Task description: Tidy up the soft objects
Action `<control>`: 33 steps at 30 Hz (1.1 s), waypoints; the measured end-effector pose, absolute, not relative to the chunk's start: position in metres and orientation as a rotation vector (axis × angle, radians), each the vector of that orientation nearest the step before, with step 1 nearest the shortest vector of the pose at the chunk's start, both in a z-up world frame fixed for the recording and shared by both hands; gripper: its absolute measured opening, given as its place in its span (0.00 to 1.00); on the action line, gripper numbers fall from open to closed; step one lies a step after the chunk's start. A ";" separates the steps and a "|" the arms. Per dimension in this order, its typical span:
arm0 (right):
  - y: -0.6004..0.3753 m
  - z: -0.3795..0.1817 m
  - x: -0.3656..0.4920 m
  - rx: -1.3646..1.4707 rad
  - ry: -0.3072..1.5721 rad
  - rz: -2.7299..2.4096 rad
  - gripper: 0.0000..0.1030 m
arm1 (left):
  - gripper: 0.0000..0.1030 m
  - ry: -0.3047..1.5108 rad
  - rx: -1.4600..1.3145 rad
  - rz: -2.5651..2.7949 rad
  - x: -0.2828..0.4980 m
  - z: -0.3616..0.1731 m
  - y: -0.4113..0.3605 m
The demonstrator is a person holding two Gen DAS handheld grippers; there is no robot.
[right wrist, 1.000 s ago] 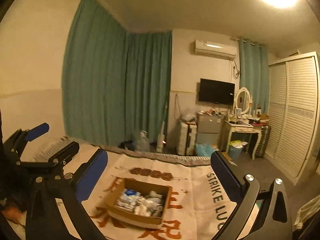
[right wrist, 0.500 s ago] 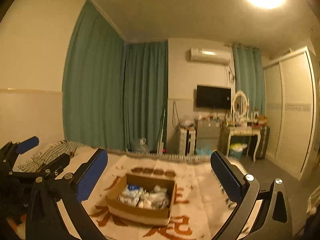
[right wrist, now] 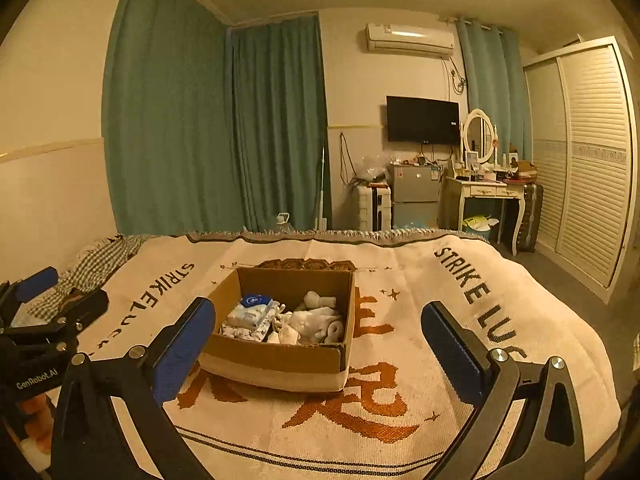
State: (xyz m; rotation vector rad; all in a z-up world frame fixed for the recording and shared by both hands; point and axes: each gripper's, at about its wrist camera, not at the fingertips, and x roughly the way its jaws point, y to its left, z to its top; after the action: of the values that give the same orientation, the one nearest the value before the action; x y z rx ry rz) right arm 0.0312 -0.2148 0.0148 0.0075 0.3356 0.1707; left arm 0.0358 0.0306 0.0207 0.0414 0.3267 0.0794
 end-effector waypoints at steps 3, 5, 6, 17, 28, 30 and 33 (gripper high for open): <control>-0.211 0.016 0.033 0.003 0.344 0.174 1.00 | 0.95 0.330 0.036 0.072 0.036 0.020 0.031; -0.211 0.017 0.032 0.004 0.343 0.172 1.00 | 0.95 0.326 0.034 0.053 0.035 0.020 0.031; -0.211 0.017 0.032 0.004 0.344 0.172 1.00 | 0.95 0.324 0.033 0.048 0.034 0.021 0.031; -0.215 0.020 0.029 0.028 0.349 0.169 1.00 | 0.95 0.324 0.042 0.029 0.032 0.023 0.028; -0.217 0.020 0.031 0.034 0.357 0.168 1.00 | 0.95 0.322 0.048 0.030 0.035 0.022 0.026; -0.217 0.020 0.031 0.033 0.357 0.169 1.00 | 0.95 0.323 0.048 0.029 0.035 0.021 0.026; -0.216 0.020 0.031 0.031 0.358 0.168 1.00 | 0.95 0.324 0.045 0.034 0.035 0.021 0.027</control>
State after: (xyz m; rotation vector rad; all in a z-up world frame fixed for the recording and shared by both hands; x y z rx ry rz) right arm 0.0315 -0.2163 0.0201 0.0315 0.3583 0.1685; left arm 0.0353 0.0266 0.0212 0.0451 0.3239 0.0336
